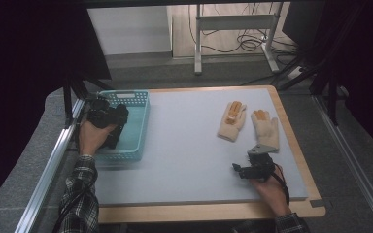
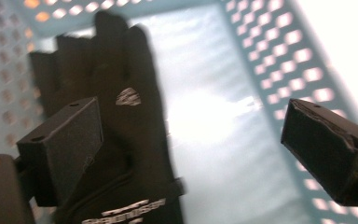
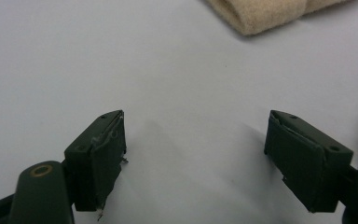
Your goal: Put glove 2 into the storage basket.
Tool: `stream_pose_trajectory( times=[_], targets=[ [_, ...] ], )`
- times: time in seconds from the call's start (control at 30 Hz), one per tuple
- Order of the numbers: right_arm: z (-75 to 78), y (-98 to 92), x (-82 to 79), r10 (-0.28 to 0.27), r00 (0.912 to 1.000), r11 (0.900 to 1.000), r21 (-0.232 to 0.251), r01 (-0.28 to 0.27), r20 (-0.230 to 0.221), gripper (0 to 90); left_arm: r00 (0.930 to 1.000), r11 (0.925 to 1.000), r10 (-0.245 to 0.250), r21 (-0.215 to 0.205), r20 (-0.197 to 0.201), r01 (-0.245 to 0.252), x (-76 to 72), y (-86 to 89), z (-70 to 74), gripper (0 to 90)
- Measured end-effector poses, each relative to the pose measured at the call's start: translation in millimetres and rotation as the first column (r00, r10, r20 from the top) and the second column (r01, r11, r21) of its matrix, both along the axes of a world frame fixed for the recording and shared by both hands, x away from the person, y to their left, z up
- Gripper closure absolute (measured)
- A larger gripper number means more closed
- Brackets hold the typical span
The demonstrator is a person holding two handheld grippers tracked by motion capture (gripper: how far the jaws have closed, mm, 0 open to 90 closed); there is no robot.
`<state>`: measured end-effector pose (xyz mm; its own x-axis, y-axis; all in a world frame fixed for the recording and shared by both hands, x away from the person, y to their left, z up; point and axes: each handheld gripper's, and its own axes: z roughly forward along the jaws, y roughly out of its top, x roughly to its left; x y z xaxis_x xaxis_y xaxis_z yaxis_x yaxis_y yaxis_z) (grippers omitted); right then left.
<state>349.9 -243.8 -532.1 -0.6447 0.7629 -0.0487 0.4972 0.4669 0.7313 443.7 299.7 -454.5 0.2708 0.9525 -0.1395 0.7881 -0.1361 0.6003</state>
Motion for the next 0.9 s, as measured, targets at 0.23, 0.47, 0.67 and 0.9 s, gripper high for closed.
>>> stream_pose_trajectory(
  times=[0.23, 0.47, 0.67, 0.9],
  targets=[
    [0.0, 0.0, -0.1, 0.000, 1.0000, 1.000, 0.000, 0.000, -0.001, 20.3, 0.9921, 0.9947, -0.102, -0.009, 0.073, 0.102, -14.4, -23.0, 12.4, 1.9],
    [0.0, 0.0, -0.1, 0.000, 1.0000, 1.000, 0.000, 0.000, -0.001, 20.3, 0.9748, 0.9841, -0.175, -0.005, 0.138, 0.177, -30.0, -47.8, 18.7, 0.1],
    [0.0, 0.0, 0.0, 0.000, 1.0000, 1.000, 0.000, 0.000, -0.001, 20.3, 0.9539, 0.9686, -0.247, 0.010, 0.171, 0.249, -45.3, -72.8, 19.0, 0.0],
    [-0.1, 0.1, 0.0, -0.001, 1.0000, 1.000, 0.002, 0.001, -0.002, 20.3, 0.9189, 0.9414, -0.329, 0.000, 0.217, 0.337, -64.4, -101.9, 13.9, 0.0]
  ],
)
